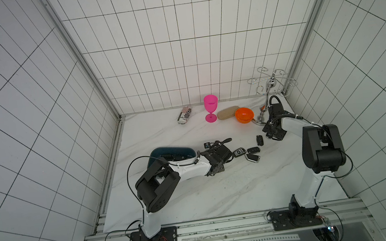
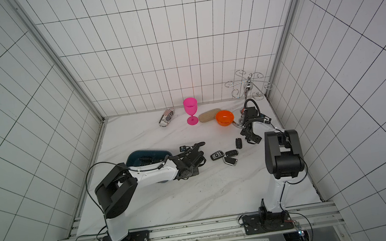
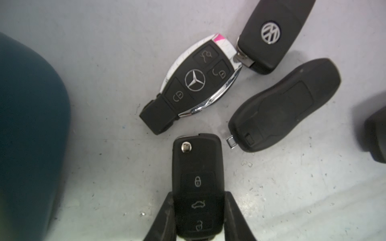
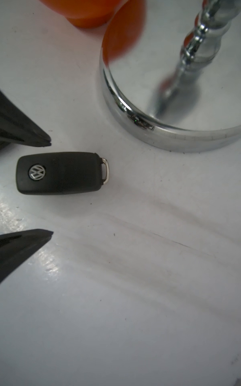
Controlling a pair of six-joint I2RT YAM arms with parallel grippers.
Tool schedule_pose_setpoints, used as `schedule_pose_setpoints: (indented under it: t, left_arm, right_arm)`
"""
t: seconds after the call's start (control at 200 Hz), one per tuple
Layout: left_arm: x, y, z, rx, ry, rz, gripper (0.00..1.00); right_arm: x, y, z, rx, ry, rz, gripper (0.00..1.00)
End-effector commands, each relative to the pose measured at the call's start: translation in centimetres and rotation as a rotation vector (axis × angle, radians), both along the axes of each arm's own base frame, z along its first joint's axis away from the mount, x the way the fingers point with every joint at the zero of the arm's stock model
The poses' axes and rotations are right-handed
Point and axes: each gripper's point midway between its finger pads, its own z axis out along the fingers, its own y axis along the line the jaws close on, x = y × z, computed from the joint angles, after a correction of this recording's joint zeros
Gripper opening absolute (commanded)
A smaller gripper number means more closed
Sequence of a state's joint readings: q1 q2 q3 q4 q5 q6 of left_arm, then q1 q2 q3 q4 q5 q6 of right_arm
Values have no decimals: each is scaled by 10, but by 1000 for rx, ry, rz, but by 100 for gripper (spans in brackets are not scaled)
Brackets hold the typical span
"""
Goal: Place the car key into the storage box
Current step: Pick up the car key from the center of the board.
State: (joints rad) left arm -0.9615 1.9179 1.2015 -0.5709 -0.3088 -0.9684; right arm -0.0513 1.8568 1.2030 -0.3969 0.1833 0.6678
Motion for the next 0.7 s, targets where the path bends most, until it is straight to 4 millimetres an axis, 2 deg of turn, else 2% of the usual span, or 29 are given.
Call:
schedule_pose_setpoints:
  t: [0.0, 0.215, 0.345, 0.605, 0.695]
  left_arm:
    - [-21, 4, -27, 12, 100, -17, 1]
    - [-23, 4, -26, 6, 102, -24, 0]
    - [-31, -1, -17, -1, 101, -55, 0]
    - [-50, -19, 35, -17, -28, -154, 0]
    - [-48, -13, 64, -30, -82, -156, 0]
  right_arm:
    - [8, 3, 2, -19, -19, 14, 66]
    - [11, 7, -5, -38, 0, 28, 65]
    - [11, 9, -12, -40, 21, 34, 63]
    - [7, 12, -12, -61, 39, 45, 51]
    - [5, 13, -13, -58, 43, 50, 37]
